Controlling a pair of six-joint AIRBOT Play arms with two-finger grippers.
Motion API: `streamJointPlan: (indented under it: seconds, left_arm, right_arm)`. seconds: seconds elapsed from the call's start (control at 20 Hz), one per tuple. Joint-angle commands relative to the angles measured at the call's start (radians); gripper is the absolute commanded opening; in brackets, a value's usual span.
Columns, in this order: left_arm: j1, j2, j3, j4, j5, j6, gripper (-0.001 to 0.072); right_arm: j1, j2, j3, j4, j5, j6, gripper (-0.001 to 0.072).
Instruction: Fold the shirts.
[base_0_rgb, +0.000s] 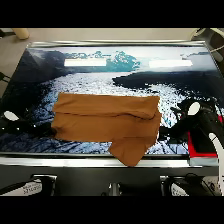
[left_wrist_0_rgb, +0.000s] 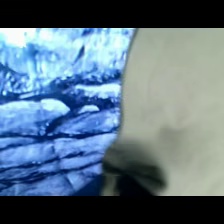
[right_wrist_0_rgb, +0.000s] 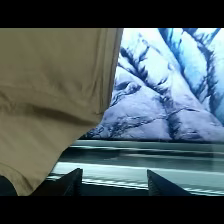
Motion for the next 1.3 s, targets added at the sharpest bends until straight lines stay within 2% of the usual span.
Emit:
streamJointPlan:
  seconds: [0.0, 0.05, 0.25, 0.55, 0.65, 0.7, 0.75, 0.9, 1.05, 1.1, 1.25]
  left_arm:
    - [-0.032, 0.002, -0.002, -0.013, 0.010, -0.012, 0.0058]
    - [-0.035, 0.003, -0.002, -0.020, 0.006, -0.008, 0.0025]
    - [-0.034, 0.023, 0.000, -0.027, 0.003, 0.007, 0.0024]
    - [-0.034, 0.071, 0.000, -0.028, -0.003, 0.007, 0.0024]
    - [-0.034, 0.072, 0.000, -0.029, -0.008, 0.007, 0.0024]
    - [-0.034, 0.072, 0.000, -0.031, -0.010, 0.007, 0.0024]
    - [-0.034, 0.075, 0.001, -0.031, -0.011, 0.007, 0.0024]
    - [-0.032, 0.118, 0.044, -0.030, -0.021, 0.047, 0.0023]
    - [-0.033, 0.173, 0.192, -0.034, -0.057, 0.053, 0.0021]
    - [-0.033, 0.171, 0.244, -0.055, -0.051, 0.042, 0.0020]
    - [-0.050, 0.086, 0.369, -0.153, 0.049, 0.009, 0.0019]
  right_arm:
    - [0.000, 0.035, -0.095, 0.078, -0.046, -0.019, 0.0432]
    - [0.000, 0.035, -0.124, 0.119, -0.062, -0.025, 0.0432]
    - [0.002, 0.035, -0.250, 0.298, -0.171, -0.066, 0.0432]
    - [0.002, 0.035, -0.388, 0.431, -0.378, -0.075, 0.0419]
    - [0.002, 0.035, -0.401, 0.449, -0.426, -0.074, 0.0341]
    - [0.002, 0.035, -0.401, 0.455, -0.437, -0.074, 0.0196]
    - [0.001, 0.035, -0.397, 0.457, -0.438, -0.074, 0.0019]
    - [-0.001, 0.060, -0.315, 0.452, -0.366, -0.142, 0.0016]
    - [-0.001, 0.113, -0.106, 0.448, -0.246, -0.113, 0.0016]
    - [-0.001, 0.109, -0.030, 0.447, -0.246, -0.099, 0.0016]
    - [-0.001, 0.009, 0.154, 0.415, -0.407, -0.076, 0.0016]
